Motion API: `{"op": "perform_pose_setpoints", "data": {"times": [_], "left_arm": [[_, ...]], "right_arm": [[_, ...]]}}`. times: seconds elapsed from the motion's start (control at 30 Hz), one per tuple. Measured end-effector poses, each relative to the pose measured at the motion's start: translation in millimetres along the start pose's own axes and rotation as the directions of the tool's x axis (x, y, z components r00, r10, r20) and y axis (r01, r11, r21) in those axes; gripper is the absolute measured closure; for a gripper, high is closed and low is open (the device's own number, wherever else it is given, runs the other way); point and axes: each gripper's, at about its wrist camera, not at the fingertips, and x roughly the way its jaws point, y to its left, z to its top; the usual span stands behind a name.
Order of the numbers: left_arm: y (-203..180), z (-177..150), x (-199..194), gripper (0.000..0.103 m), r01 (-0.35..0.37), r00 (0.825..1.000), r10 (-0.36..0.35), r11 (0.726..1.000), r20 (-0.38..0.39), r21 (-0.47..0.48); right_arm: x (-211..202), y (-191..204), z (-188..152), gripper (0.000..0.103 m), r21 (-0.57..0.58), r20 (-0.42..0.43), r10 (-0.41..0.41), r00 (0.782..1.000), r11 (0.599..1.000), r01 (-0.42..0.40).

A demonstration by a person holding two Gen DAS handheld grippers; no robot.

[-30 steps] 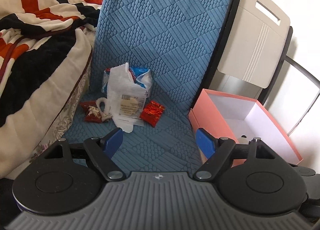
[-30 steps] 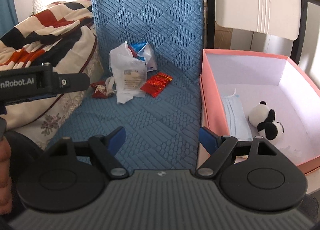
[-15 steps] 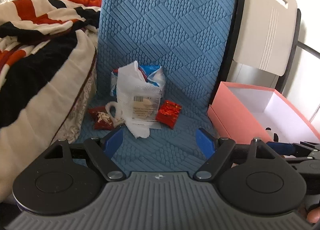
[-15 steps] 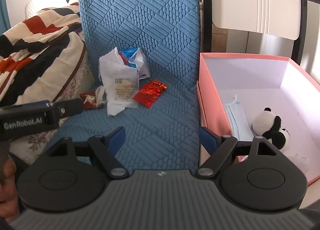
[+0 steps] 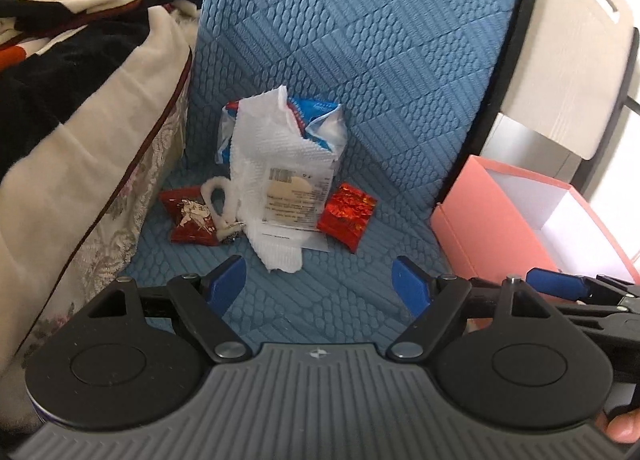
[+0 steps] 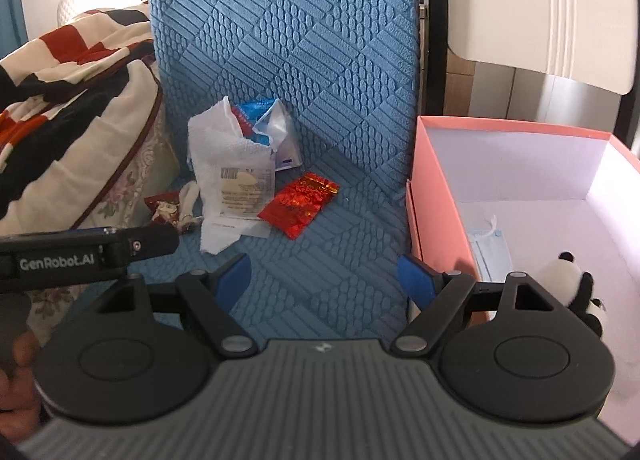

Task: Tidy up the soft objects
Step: 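Withdraw both open tools from the box back toward the seat pile, then lower right tool onto red candy packet while left tool reaches white fluffy ring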

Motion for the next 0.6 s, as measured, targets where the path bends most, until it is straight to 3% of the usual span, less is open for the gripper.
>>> {"op": "perform_pose_setpoints", "data": {"times": [0.27, 0.4, 0.6], "left_arm": [[14, 11, 28, 0.019, -0.013, 0.999, 0.012, 1.0, -0.044, -0.028], [22, 21, 43, 0.019, -0.034, 0.998, 0.032, 0.999, -0.054, -0.038], [34, 37, 66, 0.019, -0.033, 0.996, 0.026, 0.996, -0.085, -0.08]], "right_arm": [[30, -5, 12, 0.02, 0.028, -0.04, 0.033, 0.999, 0.999, -0.032], [48, -2, 21, 0.02, -0.017, -0.04, -0.002, 0.999, 1.0, 0.001], [72, 3, 35, 0.021, -0.034, -0.055, 0.021, 0.998, 0.999, -0.023]]}}
